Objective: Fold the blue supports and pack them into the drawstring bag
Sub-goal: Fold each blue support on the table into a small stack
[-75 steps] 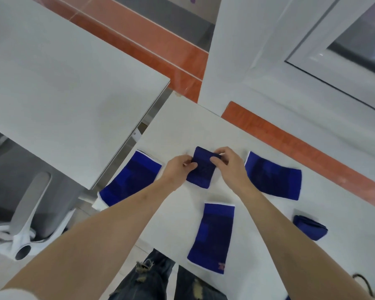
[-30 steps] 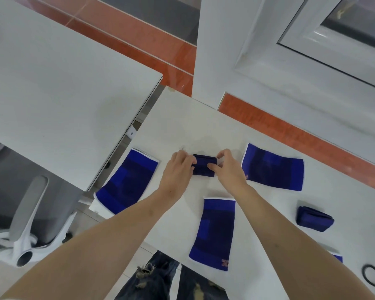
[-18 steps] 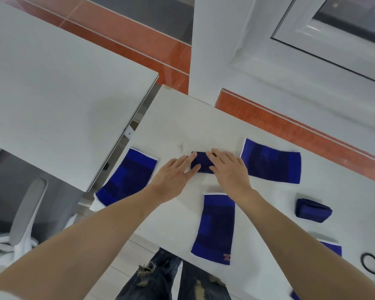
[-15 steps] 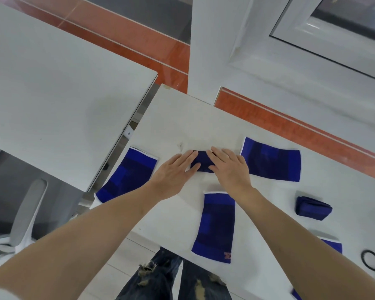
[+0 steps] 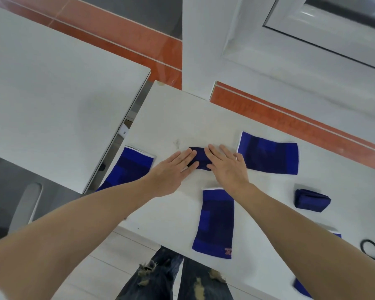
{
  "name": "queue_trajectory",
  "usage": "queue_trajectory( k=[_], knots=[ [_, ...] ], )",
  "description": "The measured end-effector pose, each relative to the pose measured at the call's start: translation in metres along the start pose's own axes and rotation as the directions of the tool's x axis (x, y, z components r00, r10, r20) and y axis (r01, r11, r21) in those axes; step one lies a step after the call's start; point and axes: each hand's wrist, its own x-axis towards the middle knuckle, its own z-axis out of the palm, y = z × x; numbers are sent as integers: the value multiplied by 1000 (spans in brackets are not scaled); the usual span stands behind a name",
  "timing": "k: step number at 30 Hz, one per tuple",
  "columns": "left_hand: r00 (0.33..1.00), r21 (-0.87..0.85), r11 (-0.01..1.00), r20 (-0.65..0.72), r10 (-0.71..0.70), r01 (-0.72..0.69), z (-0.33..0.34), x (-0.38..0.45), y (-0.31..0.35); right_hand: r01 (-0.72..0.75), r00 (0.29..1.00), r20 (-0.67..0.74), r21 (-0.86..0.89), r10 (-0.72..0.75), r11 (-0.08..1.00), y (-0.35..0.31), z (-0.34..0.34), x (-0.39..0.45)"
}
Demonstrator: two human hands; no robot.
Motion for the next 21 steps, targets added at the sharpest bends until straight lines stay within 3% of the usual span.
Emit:
queue_trajectory(
  k=[10, 15, 21],
  knots=[
    [998, -1, 998, 22, -59, 59, -8, 1, 8, -36, 996, 78, -3, 37, 999, -3, -7, 2],
    [988, -24, 988, 22, -152, 152, -12, 1, 26, -118, 989, 95, 82, 110, 990, -13, -19, 3],
    [982, -122, 975, 33, -185, 187, -26, -9, 40, -228, 964, -75, 256, 255, 939, -20, -33, -30]
  ],
)
